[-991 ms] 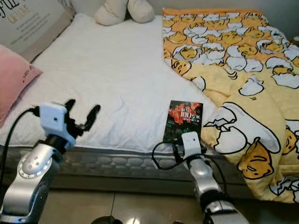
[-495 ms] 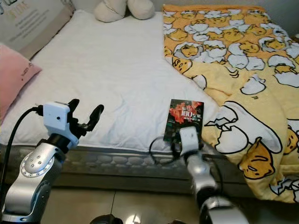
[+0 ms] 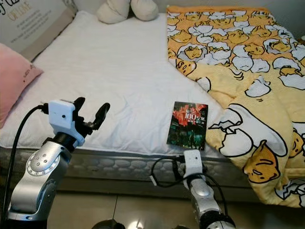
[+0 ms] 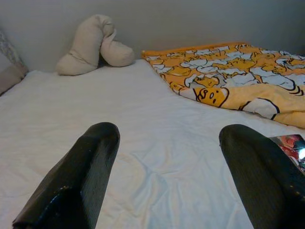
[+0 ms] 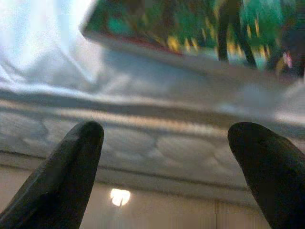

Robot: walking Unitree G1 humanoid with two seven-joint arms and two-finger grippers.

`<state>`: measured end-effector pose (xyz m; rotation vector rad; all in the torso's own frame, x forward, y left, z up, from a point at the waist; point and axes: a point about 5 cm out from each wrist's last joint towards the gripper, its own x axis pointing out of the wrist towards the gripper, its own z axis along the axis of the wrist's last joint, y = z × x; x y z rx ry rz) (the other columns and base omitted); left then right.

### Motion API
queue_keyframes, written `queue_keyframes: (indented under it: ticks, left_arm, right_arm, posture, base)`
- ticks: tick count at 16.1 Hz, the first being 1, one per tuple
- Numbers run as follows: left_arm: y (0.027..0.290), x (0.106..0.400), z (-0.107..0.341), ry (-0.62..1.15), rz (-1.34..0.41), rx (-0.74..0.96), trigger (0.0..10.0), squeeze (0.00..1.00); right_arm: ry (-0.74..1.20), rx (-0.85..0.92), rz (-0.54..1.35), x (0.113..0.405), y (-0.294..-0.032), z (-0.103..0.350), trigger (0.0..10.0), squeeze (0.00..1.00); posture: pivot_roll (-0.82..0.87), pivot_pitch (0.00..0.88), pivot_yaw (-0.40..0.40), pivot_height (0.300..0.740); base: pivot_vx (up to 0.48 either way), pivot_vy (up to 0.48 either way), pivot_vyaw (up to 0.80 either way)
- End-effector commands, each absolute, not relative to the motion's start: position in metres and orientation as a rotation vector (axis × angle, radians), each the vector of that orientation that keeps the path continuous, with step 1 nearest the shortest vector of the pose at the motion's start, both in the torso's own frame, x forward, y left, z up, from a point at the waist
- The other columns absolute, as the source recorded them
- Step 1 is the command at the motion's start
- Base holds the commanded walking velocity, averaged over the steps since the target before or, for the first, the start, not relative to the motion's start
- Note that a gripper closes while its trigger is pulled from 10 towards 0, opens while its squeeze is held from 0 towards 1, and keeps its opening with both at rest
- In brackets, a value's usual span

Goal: Clean up the room

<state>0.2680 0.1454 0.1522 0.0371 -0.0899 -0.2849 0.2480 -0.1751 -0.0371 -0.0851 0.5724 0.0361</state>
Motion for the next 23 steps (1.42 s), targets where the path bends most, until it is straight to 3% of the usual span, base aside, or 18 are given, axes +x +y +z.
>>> queue_keyframes:
  ticks: [1, 10, 16, 19, 20, 23]
  left_arm:
    - [0.148, 0.269, 0.154, -0.093, -0.288, 0.05, 10.0, 0.0]
    - [0.148, 0.27, 0.156, -0.094, -0.29, 0.062, 10.0, 0.0]
    - [0.148, 0.272, 0.157, -0.106, -0.282, 0.062, 10.0, 0.0]
    - [0.145, 0.269, 0.15, -0.082, -0.288, 0.078, 10.0, 0.0]
    - [0.146, 0.269, 0.146, -0.075, -0.279, 0.075, 10.0, 0.0]
    - [0.145, 0.272, 0.132, -0.045, -0.23, 0.072, 10.0, 0.0]
  right_arm:
    - [0.587, -0.084, 0.013, 0.252, -0.177, -0.036, 10.0, 0.0]
    - [0.611, -0.158, -0.023, 0.286, -0.174, -0.015, 10.0, 0.0]
    - [0.462, -0.149, 0.018, 0.312, -0.159, 0.012, 10.0, 0.0]
    - [0.225, -0.032, -0.073, 0.307, -0.172, 0.025, 10.0, 0.0]
    - [0.051, -0.051, -0.049, 0.3, -0.17, 0.039, 10.0, 0.0]
    - [-0.154, -0.127, 0.019, 0.267, -0.174, 0.069, 10.0, 0.0]
  posture:
    - [0.08, 0.02, 0.088, 0.727]
    - [0.12, 0.014, 0.098, 0.727]
    - [0.12, 0.003, 0.082, 0.727]
    - [0.11, 0.0, 0.064, 0.727]
    - [0.09, 0.0, 0.042, 0.727]
    - [0.03, 0.0, 0.008, 0.727]
  base:
    - [0.0, 0.0, 0.0]
    - [0.0, 0.0, 0.0]
    - [0.0, 0.0, 0.0]
    - [0.0, 0.0, 0.0]
    - [0.0, 0.0, 0.0]
    - [0.0, 0.0, 0.0]
